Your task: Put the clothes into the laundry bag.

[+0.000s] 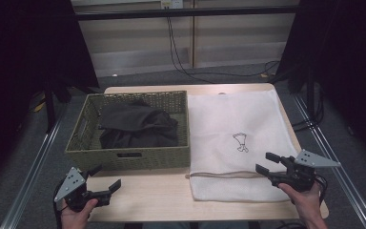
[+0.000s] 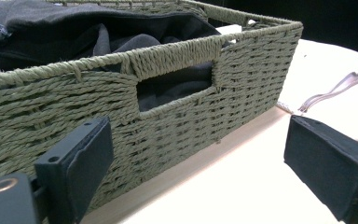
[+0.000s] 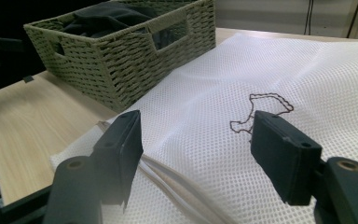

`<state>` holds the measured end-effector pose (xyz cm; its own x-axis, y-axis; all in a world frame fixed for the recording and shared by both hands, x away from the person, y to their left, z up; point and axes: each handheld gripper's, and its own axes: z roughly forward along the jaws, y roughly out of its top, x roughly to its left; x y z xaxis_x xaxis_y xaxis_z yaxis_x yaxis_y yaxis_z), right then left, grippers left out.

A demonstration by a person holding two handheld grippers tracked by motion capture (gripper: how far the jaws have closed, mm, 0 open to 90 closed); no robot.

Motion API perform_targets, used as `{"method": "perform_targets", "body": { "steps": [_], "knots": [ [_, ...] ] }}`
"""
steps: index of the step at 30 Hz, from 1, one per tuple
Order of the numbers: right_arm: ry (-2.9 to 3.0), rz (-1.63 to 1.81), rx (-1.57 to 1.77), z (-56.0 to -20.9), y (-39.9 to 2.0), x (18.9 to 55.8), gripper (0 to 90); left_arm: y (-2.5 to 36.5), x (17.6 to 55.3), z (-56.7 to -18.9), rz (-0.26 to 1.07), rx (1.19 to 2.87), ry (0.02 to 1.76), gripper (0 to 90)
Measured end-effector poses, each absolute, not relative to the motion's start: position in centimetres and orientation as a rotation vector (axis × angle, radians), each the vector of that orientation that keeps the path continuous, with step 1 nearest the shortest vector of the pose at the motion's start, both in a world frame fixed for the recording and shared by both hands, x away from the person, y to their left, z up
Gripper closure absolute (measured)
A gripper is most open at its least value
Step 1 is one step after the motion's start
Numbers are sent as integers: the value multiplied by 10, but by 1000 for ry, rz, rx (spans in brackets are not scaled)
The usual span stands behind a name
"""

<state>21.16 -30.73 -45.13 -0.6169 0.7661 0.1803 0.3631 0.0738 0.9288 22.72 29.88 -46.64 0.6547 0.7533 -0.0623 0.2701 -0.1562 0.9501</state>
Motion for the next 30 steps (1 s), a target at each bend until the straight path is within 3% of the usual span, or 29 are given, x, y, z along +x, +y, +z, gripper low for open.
{"method": "perform_targets", "body": {
  "steps": [13, 23, 25, 30],
  "knots": [
    [2094, 1547, 1115, -454, -306, 216, 438, 295, 229, -467, 534, 1767, 846, 80],
    [2184, 1545, 1075, -455, -297, 220, 549, 287, 224, -466, 525, 1819, 801, 170],
    [2214, 1542, 1058, -455, -293, 221, 580, 282, 222, -466, 501, 1821, 775, 233],
    [2285, 1477, 1041, -459, -285, 228, 571, 267, 222, -466, 482, 1878, 717, 303]
  ]
}}
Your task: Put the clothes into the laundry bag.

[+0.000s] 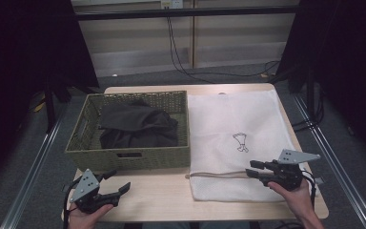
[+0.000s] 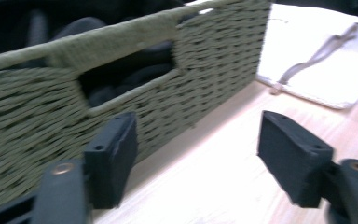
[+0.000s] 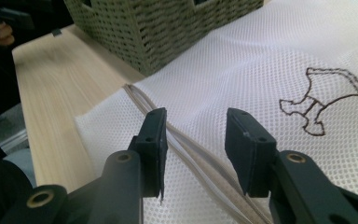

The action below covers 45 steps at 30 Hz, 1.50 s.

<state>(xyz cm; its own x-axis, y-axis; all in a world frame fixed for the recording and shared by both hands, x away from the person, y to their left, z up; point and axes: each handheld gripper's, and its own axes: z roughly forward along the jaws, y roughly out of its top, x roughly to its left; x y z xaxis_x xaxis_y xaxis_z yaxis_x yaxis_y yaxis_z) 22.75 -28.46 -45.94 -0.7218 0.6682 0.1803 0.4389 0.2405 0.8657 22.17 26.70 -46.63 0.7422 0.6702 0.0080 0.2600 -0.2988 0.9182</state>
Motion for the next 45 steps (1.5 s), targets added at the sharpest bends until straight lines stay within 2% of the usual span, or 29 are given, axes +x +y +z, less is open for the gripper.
{"method": "perform_targets", "body": {
  "steps": [3, 7, 13, 15, 16, 20, 25, 28, 30, 34, 35, 37, 45],
  "knots": [
    [2322, 1439, 1028, -463, -279, 234, 549, 260, 222, -466, 458, 1892, 714, 358],
    [2370, 1405, 997, -463, -269, 239, 523, 245, 226, -466, 408, 1907, 697, 365],
    [2449, 1322, 965, -466, -257, 251, 516, 223, 233, -467, 342, 1919, 669, 431],
    [2460, 1314, 961, -466, -255, 254, 527, 220, 233, -468, 331, 1922, 673, 447],
    [2472, 1308, 957, -466, -252, 258, 545, 215, 235, -468, 319, 1924, 655, 485],
    [2496, 1330, 920, -460, -243, 265, 603, 199, 238, -471, 278, 1965, 649, 507],
    [2511, 1289, 940, -465, -244, 275, 654, 179, 241, -471, 232, 1988, 606, 611],
    [2529, 1252, 926, -471, -247, 279, 639, 159, 244, -475, 137, 1988, 597, 625],
    [2543, 1222, 920, -472, -248, 281, 633, 150, 243, -477, 155, 2018, 587, 625],
    [2568, 1188, 915, -483, -250, 284, 542, 131, 243, -479, 123, 2047, 540, 627],
    [2568, 1188, 915, -483, -250, 284, 542, 127, 244, -479, 108, 2048, 545, 627],
    [2586, 1180, 920, -489, -248, 282, 512, 112, 248, -481, 95, 2059, 528, 661],
    [2599, 1124, 871, -502, -245, 278, 490, 78, 254, -486, 26, 2110, 470, 683]
  ]
}}
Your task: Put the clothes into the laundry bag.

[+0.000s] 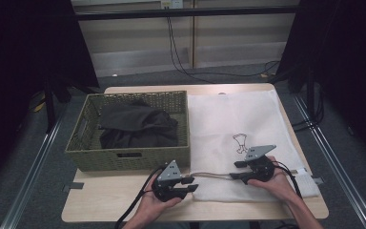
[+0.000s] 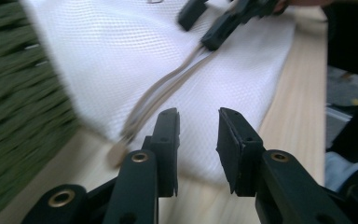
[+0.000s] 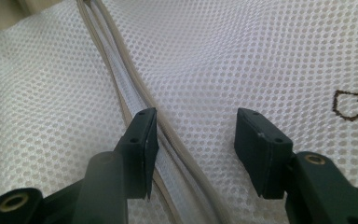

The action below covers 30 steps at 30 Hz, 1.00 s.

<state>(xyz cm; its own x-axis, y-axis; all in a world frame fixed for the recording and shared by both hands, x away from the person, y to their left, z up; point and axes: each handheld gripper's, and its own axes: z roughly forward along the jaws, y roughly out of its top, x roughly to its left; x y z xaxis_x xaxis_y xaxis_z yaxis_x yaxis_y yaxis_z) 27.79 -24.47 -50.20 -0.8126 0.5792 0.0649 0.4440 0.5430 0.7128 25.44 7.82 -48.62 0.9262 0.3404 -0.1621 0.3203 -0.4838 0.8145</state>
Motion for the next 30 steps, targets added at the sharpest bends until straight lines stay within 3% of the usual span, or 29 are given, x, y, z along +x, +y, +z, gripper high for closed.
{"method": "perform_targets", "body": {
  "steps": [6, 13, 24, 30],
  "knots": [
    [2592, 1121, 869, -503, -243, 276, 494, 53, 258, -494, 5, 2181, 449, 631],
    [2568, 1095, 866, -503, -241, 275, 577, 37, 255, -504, -5, 2236, 380, 579],
    [2538, 1103, 934, -503, -246, 283, 857, 38, 251, -506, 41, 2228, 351, 575],
    [2540, 1128, 973, -502, -247, 286, 881, 38, 251, -506, 39, 2231, 352, 571]
  ]
}}
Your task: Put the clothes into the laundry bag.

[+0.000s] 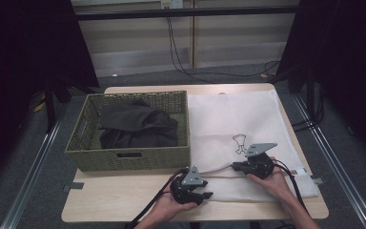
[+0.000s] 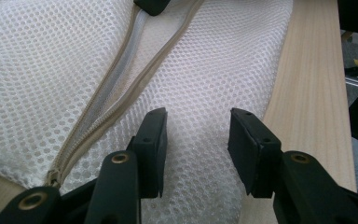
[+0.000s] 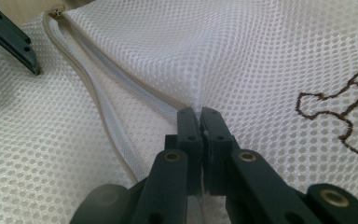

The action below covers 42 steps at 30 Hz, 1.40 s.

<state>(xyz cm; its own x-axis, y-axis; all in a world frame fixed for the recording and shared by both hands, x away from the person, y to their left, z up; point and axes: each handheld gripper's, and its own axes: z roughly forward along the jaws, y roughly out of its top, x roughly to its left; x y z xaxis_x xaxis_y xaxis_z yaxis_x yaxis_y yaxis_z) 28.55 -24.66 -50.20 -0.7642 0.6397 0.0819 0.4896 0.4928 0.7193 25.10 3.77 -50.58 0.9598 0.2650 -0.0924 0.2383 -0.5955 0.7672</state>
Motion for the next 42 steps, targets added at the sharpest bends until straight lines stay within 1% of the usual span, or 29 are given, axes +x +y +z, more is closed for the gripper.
{"method": "perform_targets", "body": {
  "steps": [3, 14, 19, 22, 25, 29, 31, 33, 36, 39, 42],
  "knots": [
    [2531, 1148, 983, -500, -248, 286, 881, 38, 251, -506, 40, 2231, 353, 571],
    [2412, 1321, 965, -471, -254, 281, 889, 37, 250, -506, 45, 2227, 366, 570],
    [2389, 1364, 971, -463, -256, 283, 889, 37, 249, -505, 54, 2241, 372, 569],
    [2363, 1419, 976, -457, -258, 281, 890, 36, 250, -505, 34, 2234, 393, 560],
    [2334, 1449, 972, -449, -258, 282, 890, 35, 249, -504, 55, 2246, 382, 557],
    [2306, 1478, 947, -438, -256, 287, 891, 33, 248, -504, 42, 2263, 339, 493],
    [2295, 1479, 941, -433, -255, 288, 891, 33, 249, -504, 32, 2258, 350, 465],
    [2280, 1500, 933, -427, -254, 290, 891, 31, 247, -505, 63, 2255, 344, 468],
    [2263, 1516, 922, -422, -252, 291, 891, 30, 247, -505, 68, 2245, 352, 471],
    [2241, 1549, 904, -415, -249, 292, 891, 31, 249, -505, 88, 2254, 376, 495],
    [2219, 1576, 897, -411, -249, 293, 891, 31, 250, -504, 94, 2227, 393, 506]
  ]
}}
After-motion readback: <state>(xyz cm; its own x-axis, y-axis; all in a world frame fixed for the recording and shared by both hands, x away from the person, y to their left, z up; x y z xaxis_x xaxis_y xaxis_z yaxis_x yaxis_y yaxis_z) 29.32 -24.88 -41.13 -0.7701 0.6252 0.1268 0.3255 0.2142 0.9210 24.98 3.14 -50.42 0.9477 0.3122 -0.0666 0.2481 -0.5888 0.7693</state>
